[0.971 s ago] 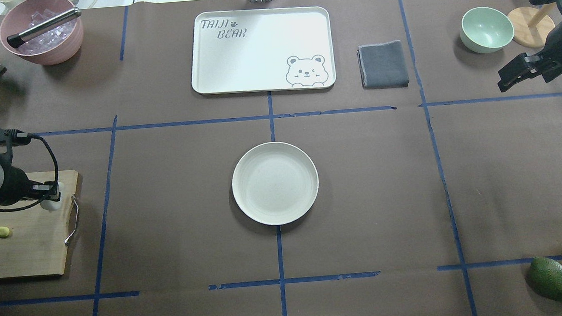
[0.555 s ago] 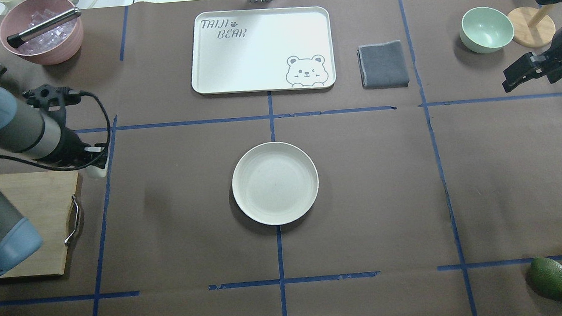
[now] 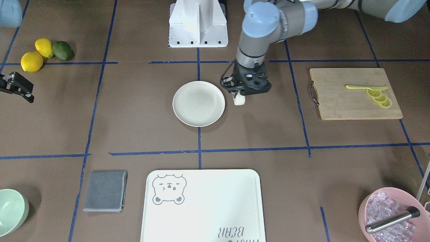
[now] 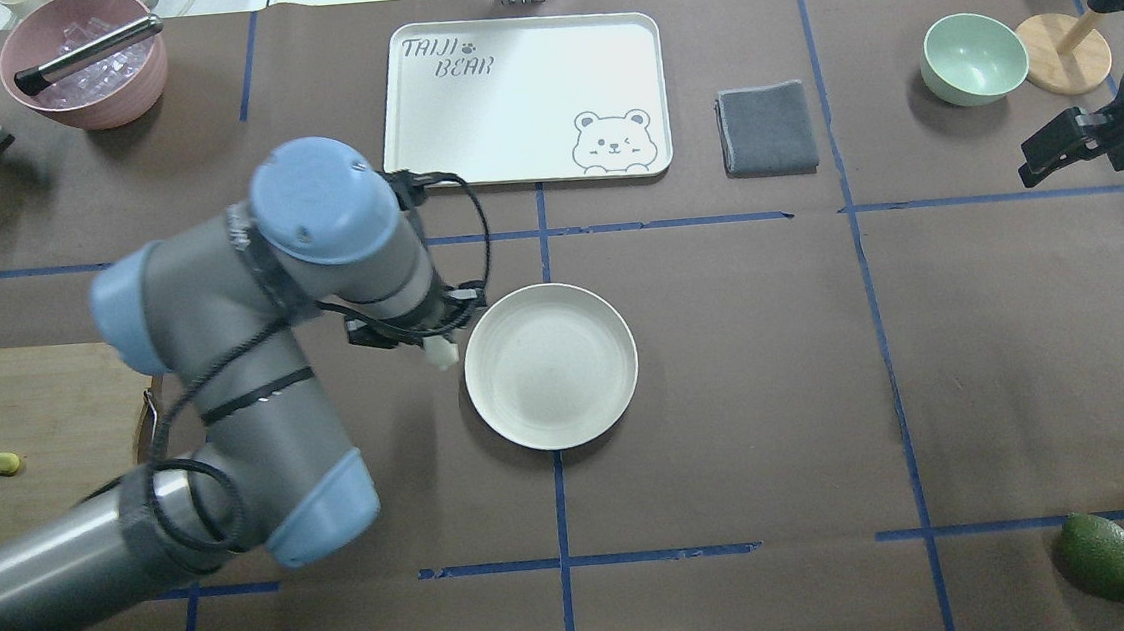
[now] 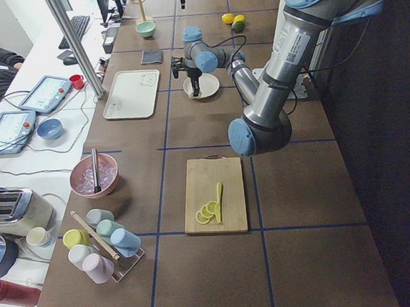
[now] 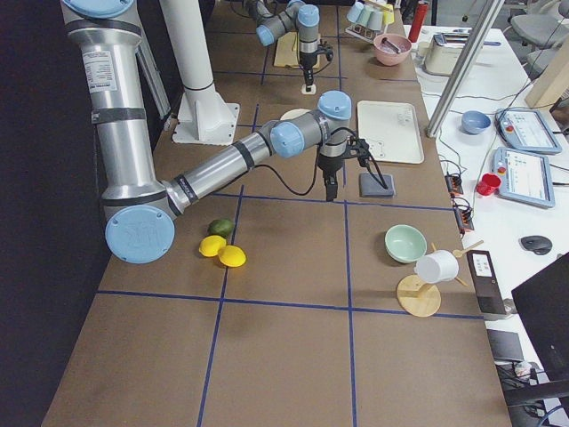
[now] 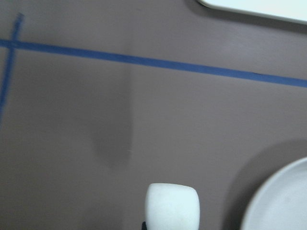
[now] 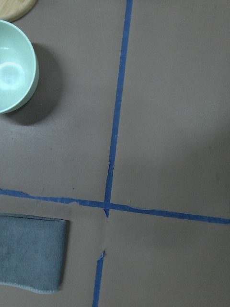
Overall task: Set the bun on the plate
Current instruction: 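Carry the bun with the left gripper over the plate and lower it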
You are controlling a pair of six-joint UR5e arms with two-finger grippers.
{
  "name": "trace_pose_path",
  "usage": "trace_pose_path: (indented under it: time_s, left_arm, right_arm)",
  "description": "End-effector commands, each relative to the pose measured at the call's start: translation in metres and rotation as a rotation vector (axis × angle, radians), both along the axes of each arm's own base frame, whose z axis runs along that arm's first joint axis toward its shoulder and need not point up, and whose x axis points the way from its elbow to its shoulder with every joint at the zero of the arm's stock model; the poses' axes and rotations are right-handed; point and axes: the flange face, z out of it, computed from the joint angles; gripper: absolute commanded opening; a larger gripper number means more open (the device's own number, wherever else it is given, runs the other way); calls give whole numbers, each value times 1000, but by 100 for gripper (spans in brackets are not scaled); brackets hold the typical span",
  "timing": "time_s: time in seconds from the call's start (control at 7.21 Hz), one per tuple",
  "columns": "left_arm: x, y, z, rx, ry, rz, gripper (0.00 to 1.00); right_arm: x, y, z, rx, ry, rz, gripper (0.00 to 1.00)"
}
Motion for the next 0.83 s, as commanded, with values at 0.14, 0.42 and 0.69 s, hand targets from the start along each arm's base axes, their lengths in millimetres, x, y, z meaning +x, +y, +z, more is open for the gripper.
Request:
trace_pose_path:
  time_s: [0.14, 0.42, 0.69]
  left_arm:
    - [85, 28, -33, -6, 28, -23, 33]
    - [92, 25, -26, 0, 28, -23, 33]
    - [96, 23, -19, -4, 13, -21, 36]
  right_arm:
    - [4, 0, 3, -5, 3, 7, 100]
    - [13, 2, 11, -10, 5, 15, 100]
    - [49, 9, 37, 8, 8, -14, 100]
